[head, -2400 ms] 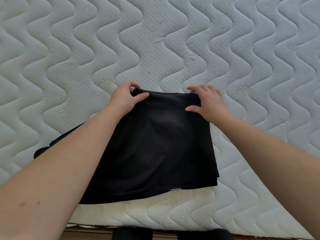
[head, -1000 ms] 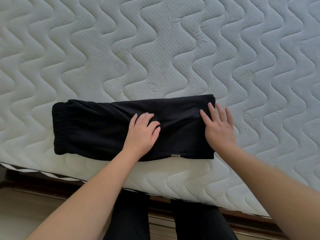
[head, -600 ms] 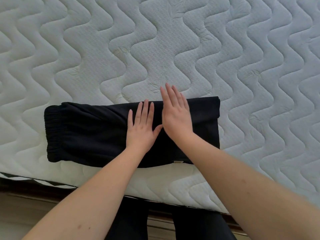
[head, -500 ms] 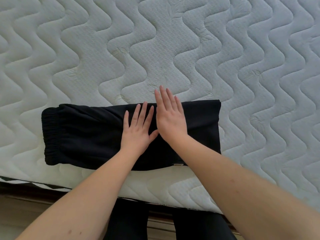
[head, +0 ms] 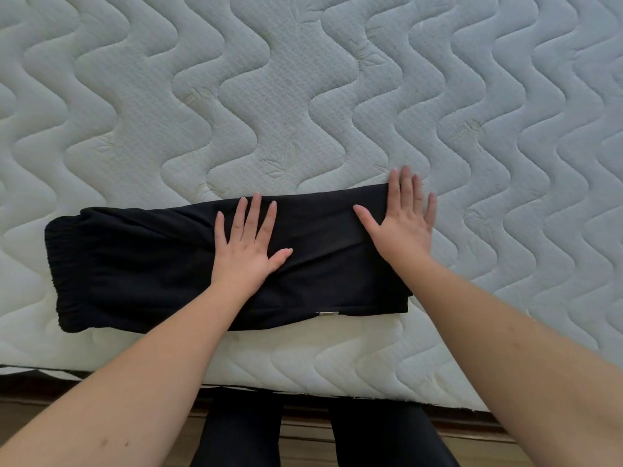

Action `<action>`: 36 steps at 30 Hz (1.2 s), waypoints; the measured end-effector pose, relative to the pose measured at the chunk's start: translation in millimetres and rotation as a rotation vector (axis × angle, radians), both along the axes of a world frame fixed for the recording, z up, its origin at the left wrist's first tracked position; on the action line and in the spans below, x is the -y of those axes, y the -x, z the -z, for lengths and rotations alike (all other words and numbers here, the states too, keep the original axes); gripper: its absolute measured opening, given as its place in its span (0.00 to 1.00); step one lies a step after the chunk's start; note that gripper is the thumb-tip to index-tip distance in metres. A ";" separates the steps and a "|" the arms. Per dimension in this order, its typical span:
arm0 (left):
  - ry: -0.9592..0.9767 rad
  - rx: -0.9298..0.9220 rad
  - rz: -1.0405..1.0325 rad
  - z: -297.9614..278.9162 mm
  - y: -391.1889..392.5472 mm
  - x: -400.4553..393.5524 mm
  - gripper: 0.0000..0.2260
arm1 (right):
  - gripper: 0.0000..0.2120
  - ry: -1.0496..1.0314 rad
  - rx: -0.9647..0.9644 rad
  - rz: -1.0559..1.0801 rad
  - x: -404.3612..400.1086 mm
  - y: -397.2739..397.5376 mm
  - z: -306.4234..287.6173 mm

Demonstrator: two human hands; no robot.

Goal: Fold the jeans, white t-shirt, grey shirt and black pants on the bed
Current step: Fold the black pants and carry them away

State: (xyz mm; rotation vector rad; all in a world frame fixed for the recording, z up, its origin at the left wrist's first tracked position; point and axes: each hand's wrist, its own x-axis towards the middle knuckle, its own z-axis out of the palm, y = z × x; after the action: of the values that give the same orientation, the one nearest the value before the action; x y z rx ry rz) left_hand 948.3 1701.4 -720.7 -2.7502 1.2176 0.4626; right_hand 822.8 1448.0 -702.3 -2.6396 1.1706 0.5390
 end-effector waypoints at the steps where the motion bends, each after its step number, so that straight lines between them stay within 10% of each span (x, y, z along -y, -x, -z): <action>1: 0.001 0.009 0.000 -3.7 0.8 0.7 0.38 | 0.43 -0.030 0.024 0.083 -0.4 3.3 -4.3; 6: 0.136 0.041 0.054 -20.4 21.5 5.8 0.32 | 0.34 -0.099 0.168 0.472 -14.0 17.6 -21.8; 12: 0.041 -0.009 0.084 -17.7 49.7 0.8 0.31 | 0.20 -0.178 0.209 0.315 -17.9 14.7 -23.4; 36: 0.012 -0.089 0.329 -21.8 96.7 135.7 0.28 | 0.20 -0.201 0.255 0.648 121.5 176.2 -26.7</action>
State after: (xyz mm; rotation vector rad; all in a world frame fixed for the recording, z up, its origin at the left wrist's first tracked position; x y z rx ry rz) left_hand 851.6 1565.7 -699.0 -2.4896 1.6593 0.5449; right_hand 646.6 1326.6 -675.6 -1.9281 1.6621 0.1754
